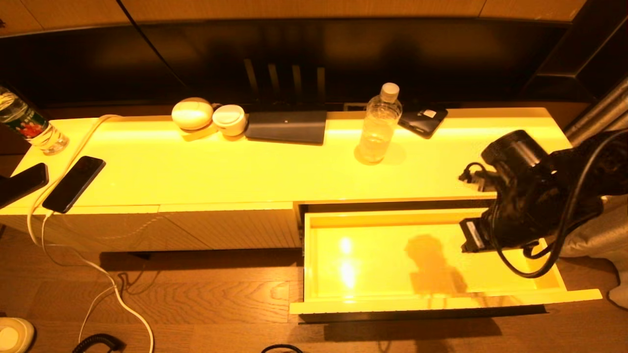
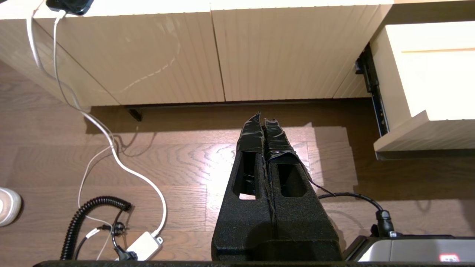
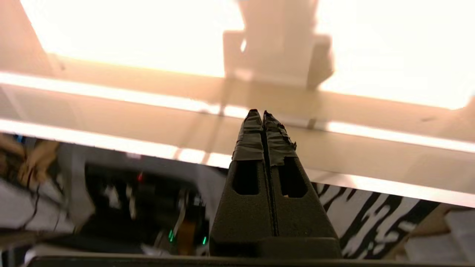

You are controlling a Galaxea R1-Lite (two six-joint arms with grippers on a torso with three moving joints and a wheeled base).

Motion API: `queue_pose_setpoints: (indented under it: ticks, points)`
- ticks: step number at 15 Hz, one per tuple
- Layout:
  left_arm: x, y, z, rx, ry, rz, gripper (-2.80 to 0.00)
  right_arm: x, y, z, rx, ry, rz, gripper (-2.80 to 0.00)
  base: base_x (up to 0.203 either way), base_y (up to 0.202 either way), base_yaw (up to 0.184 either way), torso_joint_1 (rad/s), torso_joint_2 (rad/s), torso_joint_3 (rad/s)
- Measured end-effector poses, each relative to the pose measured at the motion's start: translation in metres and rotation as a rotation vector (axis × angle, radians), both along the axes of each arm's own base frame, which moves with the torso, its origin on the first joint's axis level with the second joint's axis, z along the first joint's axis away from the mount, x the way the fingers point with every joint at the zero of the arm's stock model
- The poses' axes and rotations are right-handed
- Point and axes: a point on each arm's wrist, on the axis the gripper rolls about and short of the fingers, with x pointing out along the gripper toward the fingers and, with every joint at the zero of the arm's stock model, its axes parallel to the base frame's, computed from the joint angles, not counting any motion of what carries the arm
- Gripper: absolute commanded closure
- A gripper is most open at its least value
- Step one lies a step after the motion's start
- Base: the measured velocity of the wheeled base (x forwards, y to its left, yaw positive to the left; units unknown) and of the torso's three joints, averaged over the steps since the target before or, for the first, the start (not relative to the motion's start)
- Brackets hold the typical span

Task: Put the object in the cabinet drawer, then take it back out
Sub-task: Put the mineral water in the drawer

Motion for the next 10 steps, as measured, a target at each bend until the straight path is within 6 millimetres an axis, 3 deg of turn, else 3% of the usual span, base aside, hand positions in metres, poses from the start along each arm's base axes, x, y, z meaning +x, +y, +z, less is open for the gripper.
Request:
queue_pose_setpoints:
  ticks: [3, 5, 8, 10]
  points:
    - [0.000, 0.000, 0.000, 0.000, 0.001, -0.001, 0.00, -0.024, -0.012, 0.042, -0.009, -0.211, -0.001, 0.00, 0.000, 0.000, 0.000, 0.000, 0.00, 0.000]
    - [0.000, 0.000, 0.000, 0.000, 0.000, 0.000, 0.00, -0.041, -0.017, 0.055, -0.040, -0.351, 0.063, 0.00, 0.000, 0.000, 0.000, 0.000, 0.00, 0.000]
    - [0.000, 0.000, 0.000, 0.000, 0.000, 0.000, 0.00, -0.052, -0.012, 0.043, -0.089, -0.540, 0.175, 0.00, 0.000, 0.000, 0.000, 0.000, 0.00, 0.000]
    - [0.000, 0.000, 0.000, 0.000, 0.000, 0.000, 0.00, -0.051, 0.004, 0.030, -0.099, -0.665, 0.245, 0.00, 0.000, 0.000, 0.000, 0.000, 0.00, 0.000]
